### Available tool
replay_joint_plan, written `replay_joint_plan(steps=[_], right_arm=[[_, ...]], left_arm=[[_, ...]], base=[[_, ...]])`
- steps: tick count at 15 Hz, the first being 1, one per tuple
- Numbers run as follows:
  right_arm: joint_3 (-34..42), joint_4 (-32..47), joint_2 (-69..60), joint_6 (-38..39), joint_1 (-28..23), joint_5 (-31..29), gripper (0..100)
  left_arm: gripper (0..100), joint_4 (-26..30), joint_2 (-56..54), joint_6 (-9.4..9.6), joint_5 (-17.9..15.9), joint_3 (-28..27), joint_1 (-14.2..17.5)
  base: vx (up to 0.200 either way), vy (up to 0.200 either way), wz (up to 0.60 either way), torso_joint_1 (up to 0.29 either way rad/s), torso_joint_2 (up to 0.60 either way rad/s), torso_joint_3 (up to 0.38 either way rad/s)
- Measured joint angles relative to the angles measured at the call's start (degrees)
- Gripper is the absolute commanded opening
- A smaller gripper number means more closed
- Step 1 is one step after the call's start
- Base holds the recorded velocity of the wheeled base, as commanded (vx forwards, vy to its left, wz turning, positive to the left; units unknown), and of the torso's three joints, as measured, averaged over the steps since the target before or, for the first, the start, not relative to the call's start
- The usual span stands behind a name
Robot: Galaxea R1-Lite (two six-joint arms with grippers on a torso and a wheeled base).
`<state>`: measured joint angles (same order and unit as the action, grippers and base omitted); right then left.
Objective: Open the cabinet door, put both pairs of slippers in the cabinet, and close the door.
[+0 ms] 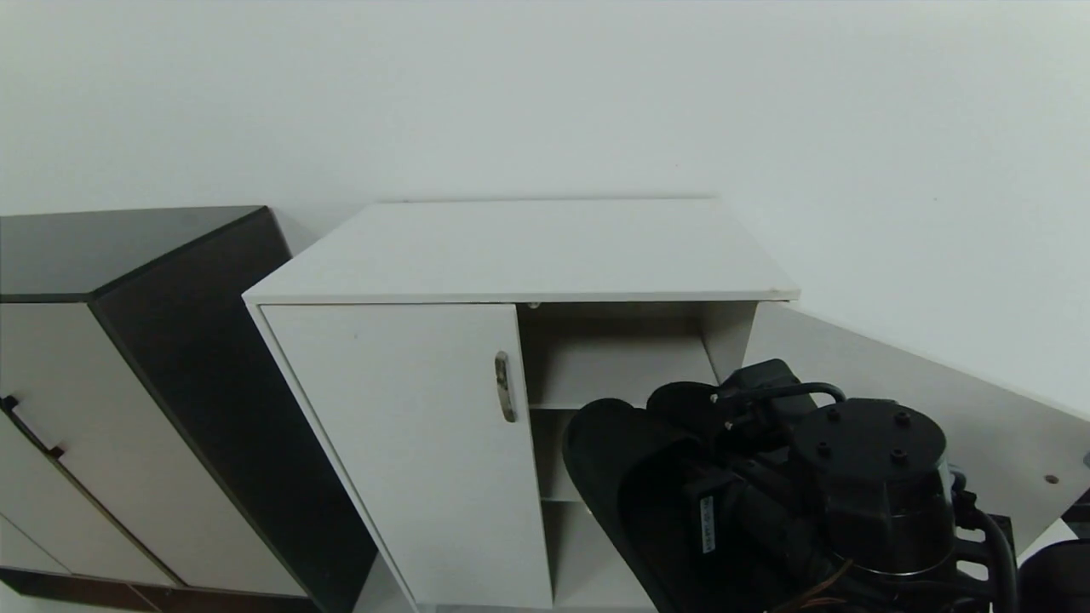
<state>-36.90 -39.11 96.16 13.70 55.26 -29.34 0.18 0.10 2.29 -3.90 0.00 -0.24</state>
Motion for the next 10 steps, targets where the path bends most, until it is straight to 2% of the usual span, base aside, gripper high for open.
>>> replay_joint_plan(steps=[4, 10], right_arm=[[0.00, -0.06, 0.12, 0.00, 0.09, 0.00, 0], [0.07, -0.06, 0.67, 0.00, 0.02, 0.09, 0]], left_arm=[[0, 0.00, 0.00, 0.00, 0.00, 0.00, -0.02], [0, 0.00, 0.00, 0.00, -0.01, 0.00, 0.00]], base=[[0.000, 0.000, 0.00, -0.154, 0.47, 0.326], [0.000, 0.000, 0.00, -0.104, 0.46, 0.346]])
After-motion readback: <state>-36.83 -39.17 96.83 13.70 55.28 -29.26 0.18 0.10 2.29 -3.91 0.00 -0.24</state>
